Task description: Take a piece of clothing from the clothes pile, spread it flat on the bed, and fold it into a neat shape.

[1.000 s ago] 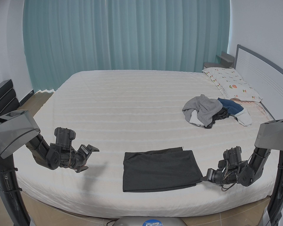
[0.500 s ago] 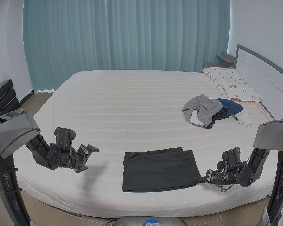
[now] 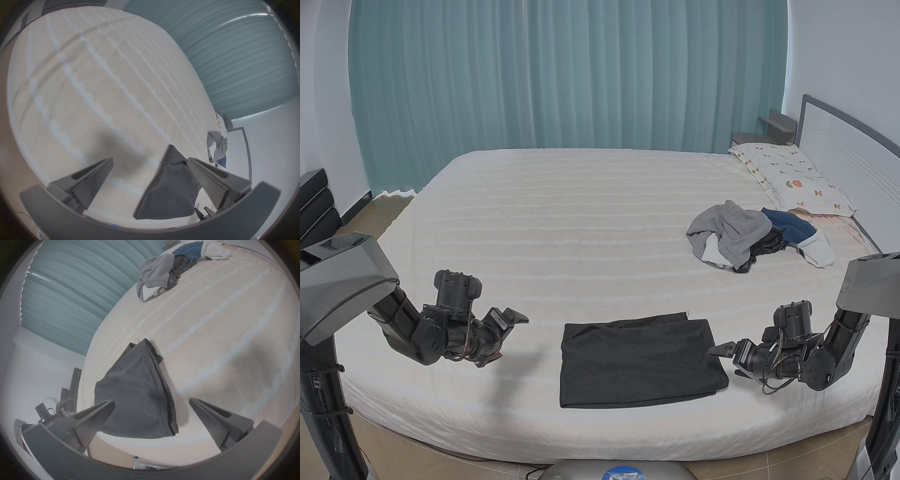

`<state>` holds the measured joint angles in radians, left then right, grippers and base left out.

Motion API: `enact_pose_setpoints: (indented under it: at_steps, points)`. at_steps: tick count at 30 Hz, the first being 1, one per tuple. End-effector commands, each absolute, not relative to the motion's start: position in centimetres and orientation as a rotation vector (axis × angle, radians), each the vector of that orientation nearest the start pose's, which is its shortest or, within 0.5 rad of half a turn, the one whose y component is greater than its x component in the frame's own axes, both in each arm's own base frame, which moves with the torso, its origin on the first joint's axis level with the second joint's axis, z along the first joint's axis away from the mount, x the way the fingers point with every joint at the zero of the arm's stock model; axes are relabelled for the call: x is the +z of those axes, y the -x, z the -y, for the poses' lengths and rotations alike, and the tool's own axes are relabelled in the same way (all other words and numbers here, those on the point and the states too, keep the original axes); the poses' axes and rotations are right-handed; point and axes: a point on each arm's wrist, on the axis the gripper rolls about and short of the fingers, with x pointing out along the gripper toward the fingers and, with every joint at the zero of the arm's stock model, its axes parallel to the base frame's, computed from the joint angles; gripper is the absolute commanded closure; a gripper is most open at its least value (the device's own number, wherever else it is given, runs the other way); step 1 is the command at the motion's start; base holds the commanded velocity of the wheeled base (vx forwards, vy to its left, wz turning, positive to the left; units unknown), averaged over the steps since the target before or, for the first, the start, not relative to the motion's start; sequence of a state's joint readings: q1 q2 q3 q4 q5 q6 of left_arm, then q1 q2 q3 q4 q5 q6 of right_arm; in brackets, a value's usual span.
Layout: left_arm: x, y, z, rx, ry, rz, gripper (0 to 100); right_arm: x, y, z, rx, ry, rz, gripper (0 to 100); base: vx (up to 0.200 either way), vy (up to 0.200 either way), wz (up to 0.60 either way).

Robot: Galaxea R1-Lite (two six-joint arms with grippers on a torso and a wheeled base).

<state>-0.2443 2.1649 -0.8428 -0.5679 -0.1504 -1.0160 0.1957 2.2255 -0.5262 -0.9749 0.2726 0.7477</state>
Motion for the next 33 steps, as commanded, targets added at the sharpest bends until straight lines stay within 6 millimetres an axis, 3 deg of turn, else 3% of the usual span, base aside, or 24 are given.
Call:
enact_pose_setpoints:
  at_steps: [1, 4, 5, 9, 16, 33]
  points:
    - [2.3, -37.1, 12.4, -0.026, 0.868, -0.845, 0, -2.0, -30.6, -6.8, 0.149, -0.783, -0.870, 0, 0.000, 0.000, 0.00]
    - [2.2, -37.8, 13.1, -0.050, 0.843, -0.836, 0, -2.0, -30.6, -6.8, 0.153, -0.791, -0.857, 0, 0.000, 0.000, 0.00]
    - [0.7, -38.6, 14.9, -0.094, 0.769, -0.843, 0, -2.1, -30.3, -6.7, 0.159, -0.794, -0.843, 0, 0.000, 0.000, 0.00]
    - [-1.7, -39.8, 17.4, -0.100, 0.617, -0.798, 0, -2.5, -30.2, -6.8, 0.165, -0.793, -0.835, 0, 0.000, 0.000, 0.00]
    - [-3.1, -41.7, 20.2, -0.130, 0.575, -0.747, 0, -2.5, -30.1, -6.8, 0.167, -0.794, -0.836, 0, 0.000, 0.000, 0.00]
    - [-3.7, -42.0, 20.2, -0.072, 0.566, -0.721, 0, -2.5, -30.1, -6.8, 0.166, -0.795, -0.838, 0, 0.000, 0.000, 0.00]
